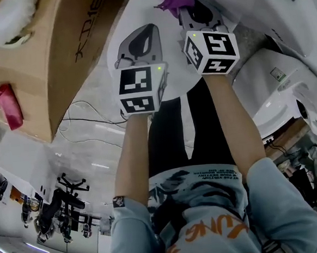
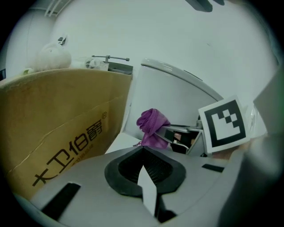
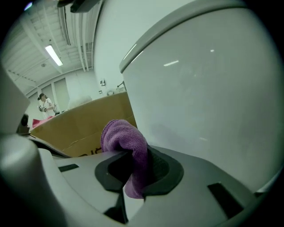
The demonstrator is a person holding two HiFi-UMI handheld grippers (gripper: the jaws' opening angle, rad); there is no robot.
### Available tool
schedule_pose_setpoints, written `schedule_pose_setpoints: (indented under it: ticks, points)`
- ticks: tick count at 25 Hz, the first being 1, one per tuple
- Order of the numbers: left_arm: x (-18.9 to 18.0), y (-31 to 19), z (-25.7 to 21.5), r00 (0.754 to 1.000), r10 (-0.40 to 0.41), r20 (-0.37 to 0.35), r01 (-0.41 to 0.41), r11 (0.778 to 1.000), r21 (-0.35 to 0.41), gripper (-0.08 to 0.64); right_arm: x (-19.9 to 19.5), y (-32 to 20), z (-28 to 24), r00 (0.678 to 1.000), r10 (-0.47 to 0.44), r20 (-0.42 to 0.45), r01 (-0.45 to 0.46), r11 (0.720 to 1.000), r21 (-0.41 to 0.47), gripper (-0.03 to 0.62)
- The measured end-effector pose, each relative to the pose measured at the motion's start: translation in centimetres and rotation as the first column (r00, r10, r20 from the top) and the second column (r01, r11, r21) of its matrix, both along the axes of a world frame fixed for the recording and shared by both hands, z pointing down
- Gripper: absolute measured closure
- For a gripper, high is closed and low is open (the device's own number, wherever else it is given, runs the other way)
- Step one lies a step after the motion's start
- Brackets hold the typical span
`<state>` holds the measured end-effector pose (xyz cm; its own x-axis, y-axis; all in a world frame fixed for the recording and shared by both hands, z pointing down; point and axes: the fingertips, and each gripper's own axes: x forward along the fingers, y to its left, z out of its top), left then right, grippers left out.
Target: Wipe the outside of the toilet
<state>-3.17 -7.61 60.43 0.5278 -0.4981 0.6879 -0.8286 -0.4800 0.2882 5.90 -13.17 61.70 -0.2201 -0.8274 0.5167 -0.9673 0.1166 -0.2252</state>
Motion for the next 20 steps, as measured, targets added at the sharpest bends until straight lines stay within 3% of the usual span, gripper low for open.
schedule_pose_setpoints:
  ticks: [6, 11, 14, 20]
  points:
    - [-2.6, -0.8, 1.0, 0.998, -0.057, 0.014, 0.058, 0.998, -0.022, 0.535, -2.8, -4.4, 1.7, 0.985, -0.108, -0.131, 0.11, 0.994, 0.006, 0.526]
    - [-4.4, -1.1, 1.8, 0.995, -0.101, 0.018, 0.101, 0.994, -0.035, 0.535, -4.4, -6.7, 3.6, 0.944, -0.16, -0.29, 0.155, 0.987, -0.04, 0.526]
    - [-4.7, -0.9, 2.1, 0.994, -0.104, 0.019, 0.104, 0.994, -0.043, 0.535, -4.4, -7.3, 5.2, 0.927, -0.159, -0.339, 0.134, 0.986, -0.096, 0.528]
    - [-5.5, -1.0, 2.3, 0.994, -0.11, 0.018, 0.111, 0.993, -0.044, 0.535, -4.2, -7.7, 7.0, 0.933, -0.124, -0.339, 0.072, 0.984, -0.161, 0.528]
